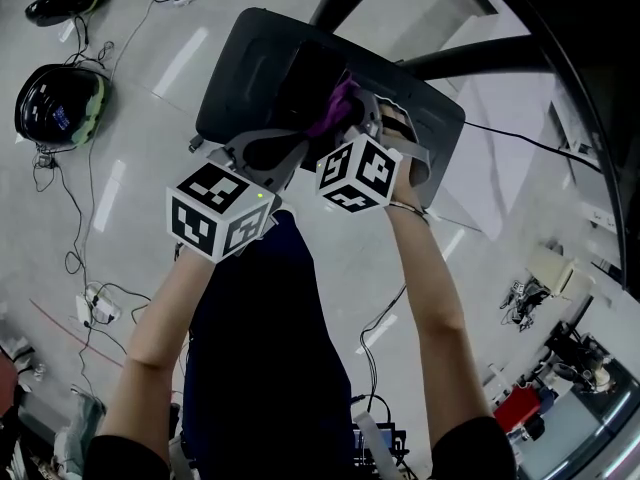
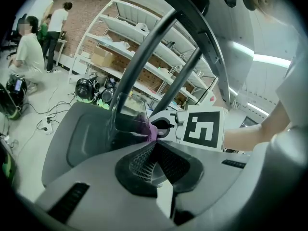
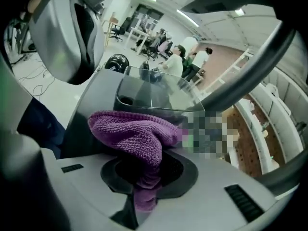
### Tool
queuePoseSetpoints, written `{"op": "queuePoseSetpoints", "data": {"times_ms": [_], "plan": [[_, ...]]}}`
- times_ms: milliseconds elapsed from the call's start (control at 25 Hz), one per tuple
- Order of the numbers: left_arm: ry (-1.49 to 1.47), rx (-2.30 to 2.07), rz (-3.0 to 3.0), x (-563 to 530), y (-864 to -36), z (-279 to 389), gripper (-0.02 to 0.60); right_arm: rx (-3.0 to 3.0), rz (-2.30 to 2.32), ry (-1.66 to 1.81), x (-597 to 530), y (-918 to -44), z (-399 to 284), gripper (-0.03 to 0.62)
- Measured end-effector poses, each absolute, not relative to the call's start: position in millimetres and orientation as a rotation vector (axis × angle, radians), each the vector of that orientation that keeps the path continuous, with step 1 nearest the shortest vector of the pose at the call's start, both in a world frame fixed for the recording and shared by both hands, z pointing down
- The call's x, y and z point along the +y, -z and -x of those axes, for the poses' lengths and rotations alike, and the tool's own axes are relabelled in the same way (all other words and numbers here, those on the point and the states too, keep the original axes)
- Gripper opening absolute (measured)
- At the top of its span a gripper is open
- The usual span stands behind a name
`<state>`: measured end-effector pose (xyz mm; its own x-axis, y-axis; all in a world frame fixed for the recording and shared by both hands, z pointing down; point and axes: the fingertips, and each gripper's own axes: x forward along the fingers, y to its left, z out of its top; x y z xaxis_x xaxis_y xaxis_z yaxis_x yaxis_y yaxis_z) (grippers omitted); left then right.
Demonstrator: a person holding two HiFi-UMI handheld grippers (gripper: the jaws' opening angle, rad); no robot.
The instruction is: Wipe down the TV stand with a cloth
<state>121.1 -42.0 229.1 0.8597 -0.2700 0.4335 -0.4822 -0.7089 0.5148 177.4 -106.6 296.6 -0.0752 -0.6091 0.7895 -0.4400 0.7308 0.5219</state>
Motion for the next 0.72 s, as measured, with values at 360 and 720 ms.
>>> {"op": "queuePoseSetpoints", "data": {"times_ms": [360, 720], "plan": [[-0.433, -0.526, -2.384, -39.6, -228.0, -124.9, 0.006, -1.697, -0.826, 0.097, -101.1, -294.6, -190.6, 0.074], [-0.431, -0.492, -2.378, -32.0, -229.6, -131.7, 0.006, -1.560, -0.788, 0.148, -84.8, -297.6, -224.9, 0.074]]}}
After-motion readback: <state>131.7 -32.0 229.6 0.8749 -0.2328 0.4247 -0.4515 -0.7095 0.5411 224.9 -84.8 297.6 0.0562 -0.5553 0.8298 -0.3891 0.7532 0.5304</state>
